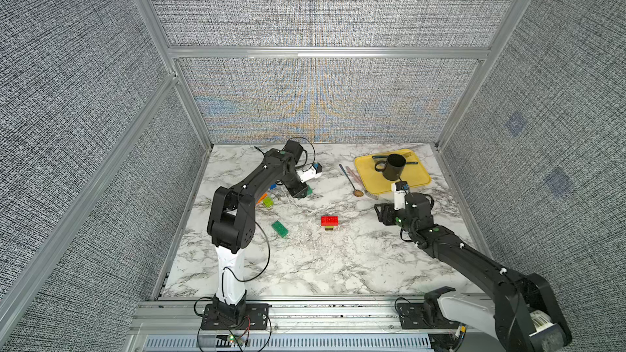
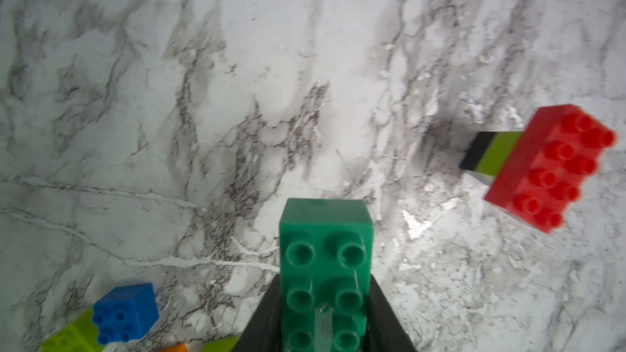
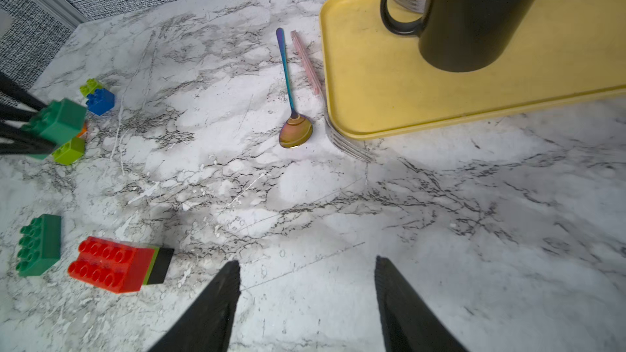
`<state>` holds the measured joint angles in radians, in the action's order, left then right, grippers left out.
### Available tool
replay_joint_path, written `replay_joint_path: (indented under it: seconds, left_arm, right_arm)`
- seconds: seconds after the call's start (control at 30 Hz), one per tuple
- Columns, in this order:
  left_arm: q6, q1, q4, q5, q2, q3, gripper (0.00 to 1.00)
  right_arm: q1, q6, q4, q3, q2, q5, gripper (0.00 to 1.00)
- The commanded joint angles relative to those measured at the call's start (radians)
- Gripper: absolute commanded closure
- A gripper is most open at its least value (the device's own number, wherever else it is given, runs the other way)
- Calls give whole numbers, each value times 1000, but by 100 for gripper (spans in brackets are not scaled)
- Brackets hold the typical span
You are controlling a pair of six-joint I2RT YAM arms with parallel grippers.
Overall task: Assemble a carrot with lego
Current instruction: Assemble the lego brick with the lego brick.
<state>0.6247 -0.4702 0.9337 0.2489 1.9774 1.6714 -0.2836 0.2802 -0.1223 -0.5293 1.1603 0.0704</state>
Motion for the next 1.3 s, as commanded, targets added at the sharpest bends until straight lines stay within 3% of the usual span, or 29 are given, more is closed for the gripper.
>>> replay_joint_path:
  seconds: [0.0, 0.17, 0.47, 1.27]
  left_arm:
    - [88, -78, -12, 26, -87, -89, 78]
    - [116, -188, -55, 6, -157, -171, 79]
    - [103, -275, -65, -43, -79, -126, 78]
    - [103, -297, -19, -89, 43, -53, 76]
  right_arm:
    - [16, -26, 3, -9, -4, -6, 35]
    - [35, -24, -16, 8, 2, 8, 35]
    - [42, -22, -20, 7, 14, 19, 35]
    - [44, -10, -28, 37, 7, 23, 35]
